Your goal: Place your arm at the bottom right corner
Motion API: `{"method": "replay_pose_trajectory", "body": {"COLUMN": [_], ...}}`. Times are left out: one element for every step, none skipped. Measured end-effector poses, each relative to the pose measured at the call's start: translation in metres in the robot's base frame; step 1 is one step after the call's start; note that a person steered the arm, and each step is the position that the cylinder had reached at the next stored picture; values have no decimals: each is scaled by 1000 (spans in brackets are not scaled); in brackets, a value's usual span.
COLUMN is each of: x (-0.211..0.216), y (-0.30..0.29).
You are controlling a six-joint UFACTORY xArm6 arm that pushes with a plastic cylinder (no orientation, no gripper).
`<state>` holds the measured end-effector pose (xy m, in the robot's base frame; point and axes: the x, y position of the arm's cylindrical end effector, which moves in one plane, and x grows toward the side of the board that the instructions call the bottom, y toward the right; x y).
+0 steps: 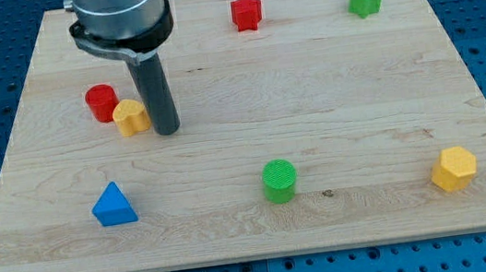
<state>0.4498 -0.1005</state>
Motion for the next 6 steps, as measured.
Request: {"method": "replay_pose_trajectory", "body": {"x": [-1, 2, 5, 4, 9, 12], "y": [-39, -52, -44, 32, 143, 253]}}
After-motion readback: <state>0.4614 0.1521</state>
